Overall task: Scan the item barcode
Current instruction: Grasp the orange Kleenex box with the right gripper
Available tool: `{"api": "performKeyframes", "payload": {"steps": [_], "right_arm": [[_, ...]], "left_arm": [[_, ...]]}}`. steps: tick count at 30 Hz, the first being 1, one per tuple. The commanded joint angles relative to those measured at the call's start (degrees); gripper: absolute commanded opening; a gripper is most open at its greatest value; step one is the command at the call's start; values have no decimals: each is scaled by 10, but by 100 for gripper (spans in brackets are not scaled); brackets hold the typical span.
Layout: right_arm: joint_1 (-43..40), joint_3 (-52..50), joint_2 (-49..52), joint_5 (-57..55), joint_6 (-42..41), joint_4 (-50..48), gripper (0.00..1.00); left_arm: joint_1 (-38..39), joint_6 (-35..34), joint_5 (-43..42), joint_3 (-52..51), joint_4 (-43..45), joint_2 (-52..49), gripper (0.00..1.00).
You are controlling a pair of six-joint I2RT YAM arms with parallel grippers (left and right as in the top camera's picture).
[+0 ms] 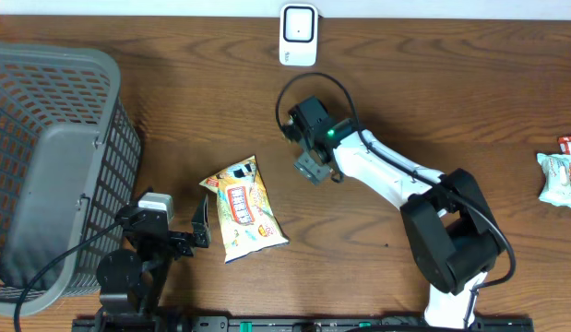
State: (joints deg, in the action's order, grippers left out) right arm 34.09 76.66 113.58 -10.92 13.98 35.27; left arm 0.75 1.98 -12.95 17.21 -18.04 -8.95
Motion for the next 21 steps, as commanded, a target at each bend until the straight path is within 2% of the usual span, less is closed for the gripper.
{"api": "performKeyframes", "payload": {"steps": [1, 2, 5, 6, 9, 13, 17, 21], "right_arm": [[5, 55, -46, 23, -94, -2, 72], [5, 59, -48, 48, -100, -6, 62], [4, 54, -40, 77, -108, -30, 44], [4, 50, -35, 76, -107, -40, 34], [1, 47, -5, 74, -114, -67, 18], [-7, 47, 32, 45, -138, -102, 9], [-18, 47, 44, 37, -139, -102, 8], [-18, 47, 44, 55, -136, -60, 4]], "left_arm": [[-2, 8, 4, -1, 0, 1, 99], [-2, 8, 4, -1, 0, 1, 99], [-2, 8, 4, -1, 0, 1, 99], [-2, 8, 4, -1, 0, 1, 99], [-2, 8, 4, -1, 0, 1, 99], [-2, 8, 4, -1, 0, 1, 99], [-2, 8, 4, -1, 0, 1, 99], [-2, 8, 4, -1, 0, 1, 99]]}}
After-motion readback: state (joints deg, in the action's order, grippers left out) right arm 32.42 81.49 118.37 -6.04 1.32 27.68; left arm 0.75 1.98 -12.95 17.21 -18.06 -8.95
